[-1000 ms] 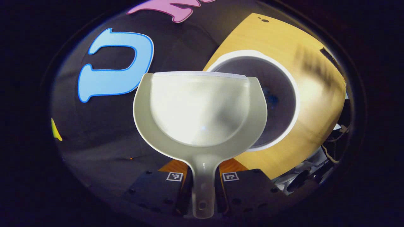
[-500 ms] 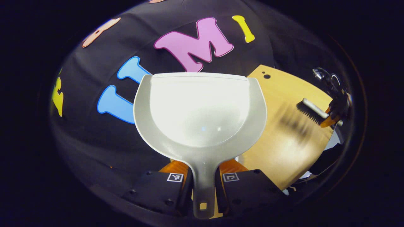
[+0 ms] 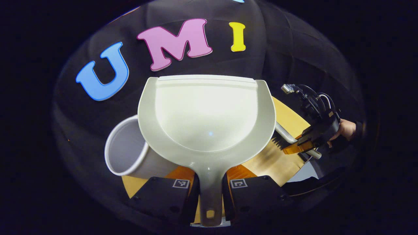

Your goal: Pick up the small broom and dustpan from the desktop, sweep the trash into the dustpan with the broom, and then empty the trash into the garbage bin.

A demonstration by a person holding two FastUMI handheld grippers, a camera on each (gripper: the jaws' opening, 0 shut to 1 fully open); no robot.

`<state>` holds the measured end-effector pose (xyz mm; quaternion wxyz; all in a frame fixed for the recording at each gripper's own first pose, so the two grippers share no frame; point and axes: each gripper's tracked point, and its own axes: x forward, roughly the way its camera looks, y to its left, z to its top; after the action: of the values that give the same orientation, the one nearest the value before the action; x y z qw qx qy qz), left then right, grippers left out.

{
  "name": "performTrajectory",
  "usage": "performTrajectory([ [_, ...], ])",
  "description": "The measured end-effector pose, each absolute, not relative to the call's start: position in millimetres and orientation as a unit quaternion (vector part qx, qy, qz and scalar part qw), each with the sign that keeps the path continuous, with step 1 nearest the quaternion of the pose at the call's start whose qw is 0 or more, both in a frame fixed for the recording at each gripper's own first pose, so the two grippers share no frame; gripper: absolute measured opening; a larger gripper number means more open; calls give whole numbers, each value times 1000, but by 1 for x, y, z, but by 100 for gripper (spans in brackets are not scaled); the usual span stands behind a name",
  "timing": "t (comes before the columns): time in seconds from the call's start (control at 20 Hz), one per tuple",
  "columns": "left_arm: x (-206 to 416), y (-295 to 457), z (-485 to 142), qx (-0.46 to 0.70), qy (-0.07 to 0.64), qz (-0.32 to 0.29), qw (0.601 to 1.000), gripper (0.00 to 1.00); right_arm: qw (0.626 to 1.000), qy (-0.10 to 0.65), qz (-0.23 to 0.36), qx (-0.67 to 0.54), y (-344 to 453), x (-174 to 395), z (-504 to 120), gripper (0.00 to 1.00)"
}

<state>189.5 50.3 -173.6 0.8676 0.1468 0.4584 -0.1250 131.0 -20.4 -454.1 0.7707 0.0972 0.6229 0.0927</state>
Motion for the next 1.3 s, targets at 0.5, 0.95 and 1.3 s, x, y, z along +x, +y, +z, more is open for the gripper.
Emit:
performTrajectory([
  [0.5,136,64,-349,75,576,-66,811,29,729,677,70,72,4,119,-534,27],
  [0.95,105,1,-392,-61,651,1,756,29,710,698,74,57,27,124,-546,27],
  [1.3,100,2,-386,-58,677,14,733,30,714,692,66,75,30,130,-542,32],
])
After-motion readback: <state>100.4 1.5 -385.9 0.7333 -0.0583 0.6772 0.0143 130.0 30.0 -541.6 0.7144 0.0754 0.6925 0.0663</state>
